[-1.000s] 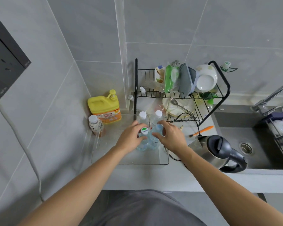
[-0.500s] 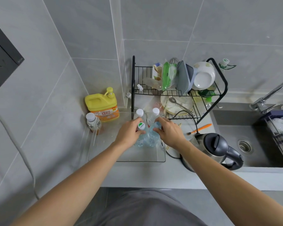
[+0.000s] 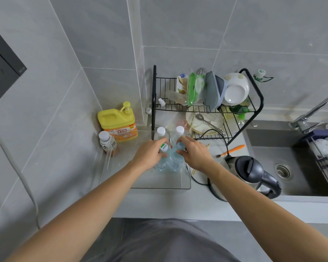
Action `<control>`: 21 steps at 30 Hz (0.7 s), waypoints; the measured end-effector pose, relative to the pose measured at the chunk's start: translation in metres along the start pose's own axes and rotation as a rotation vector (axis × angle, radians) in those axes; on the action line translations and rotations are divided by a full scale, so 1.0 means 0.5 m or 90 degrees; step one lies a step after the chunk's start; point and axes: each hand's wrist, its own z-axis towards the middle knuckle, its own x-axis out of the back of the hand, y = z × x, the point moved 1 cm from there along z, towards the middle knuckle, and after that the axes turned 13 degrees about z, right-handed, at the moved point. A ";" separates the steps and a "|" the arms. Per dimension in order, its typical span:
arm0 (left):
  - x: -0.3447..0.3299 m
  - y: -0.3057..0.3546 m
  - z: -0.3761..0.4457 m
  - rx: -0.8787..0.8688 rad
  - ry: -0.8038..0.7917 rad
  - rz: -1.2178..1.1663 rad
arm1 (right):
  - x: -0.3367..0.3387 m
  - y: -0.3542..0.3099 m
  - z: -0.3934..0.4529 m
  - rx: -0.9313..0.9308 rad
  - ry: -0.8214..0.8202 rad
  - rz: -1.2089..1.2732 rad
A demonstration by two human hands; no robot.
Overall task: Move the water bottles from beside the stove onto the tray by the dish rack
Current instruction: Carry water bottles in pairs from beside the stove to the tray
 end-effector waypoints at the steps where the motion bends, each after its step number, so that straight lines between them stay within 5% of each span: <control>1: -0.002 0.001 -0.001 0.002 -0.002 -0.013 | 0.000 0.001 -0.001 0.006 0.000 -0.002; 21: 0.045 -0.011 0.028 -0.005 -0.085 -0.003 | -0.005 -0.008 0.006 0.003 -0.021 0.006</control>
